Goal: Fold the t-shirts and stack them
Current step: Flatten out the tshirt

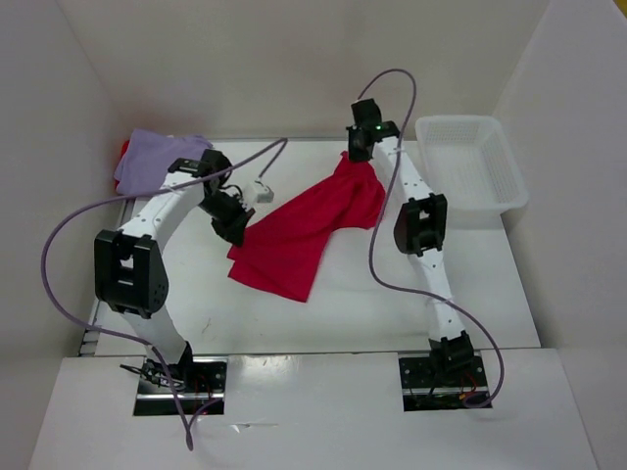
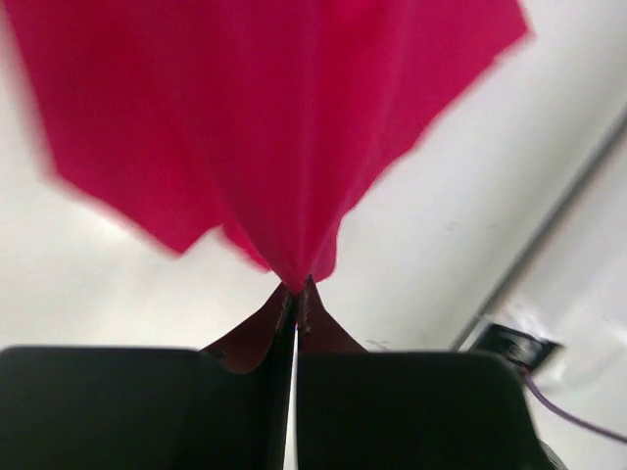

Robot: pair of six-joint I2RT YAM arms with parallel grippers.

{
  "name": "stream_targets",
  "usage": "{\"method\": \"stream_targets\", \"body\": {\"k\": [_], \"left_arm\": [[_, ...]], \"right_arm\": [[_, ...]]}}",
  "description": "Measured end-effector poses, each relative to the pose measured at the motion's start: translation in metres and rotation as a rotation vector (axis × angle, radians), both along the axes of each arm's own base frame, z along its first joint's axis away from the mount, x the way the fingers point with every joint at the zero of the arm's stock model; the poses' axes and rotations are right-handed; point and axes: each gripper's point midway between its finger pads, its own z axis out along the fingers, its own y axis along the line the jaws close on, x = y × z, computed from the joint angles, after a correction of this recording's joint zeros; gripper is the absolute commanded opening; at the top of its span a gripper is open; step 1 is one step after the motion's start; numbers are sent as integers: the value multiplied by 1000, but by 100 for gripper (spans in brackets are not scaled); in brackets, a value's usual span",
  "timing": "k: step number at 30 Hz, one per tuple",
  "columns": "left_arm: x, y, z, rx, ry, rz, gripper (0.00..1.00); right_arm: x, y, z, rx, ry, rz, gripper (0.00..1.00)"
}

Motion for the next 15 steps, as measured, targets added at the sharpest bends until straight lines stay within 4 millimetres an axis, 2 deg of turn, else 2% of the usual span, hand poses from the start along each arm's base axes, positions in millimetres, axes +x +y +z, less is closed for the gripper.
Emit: {"method": "stream_targets", "body": {"k": [3,6,9,12,14,15], "left_arm": [[34,24,15,21,-107,102,0],[80,48,52,57,-274,215,0],[126,73,117,62,-485,325,0],[158,98,201,20,-720,428,0],[163,110,241,2,-838,456,0],[162,112,251,0,-869,458,0]], "right_arm": [[3,-22,67,45,-91,-34,0],[-6,-31,156,101,-229,-45,0],[-30,-41,245,154,-376,-52,0],[-64,-48,319,199,-500,-47,0],[-93,-53,345,227,-528,-48,0],[-104,-55,347,237,-523,-52,0]]}}
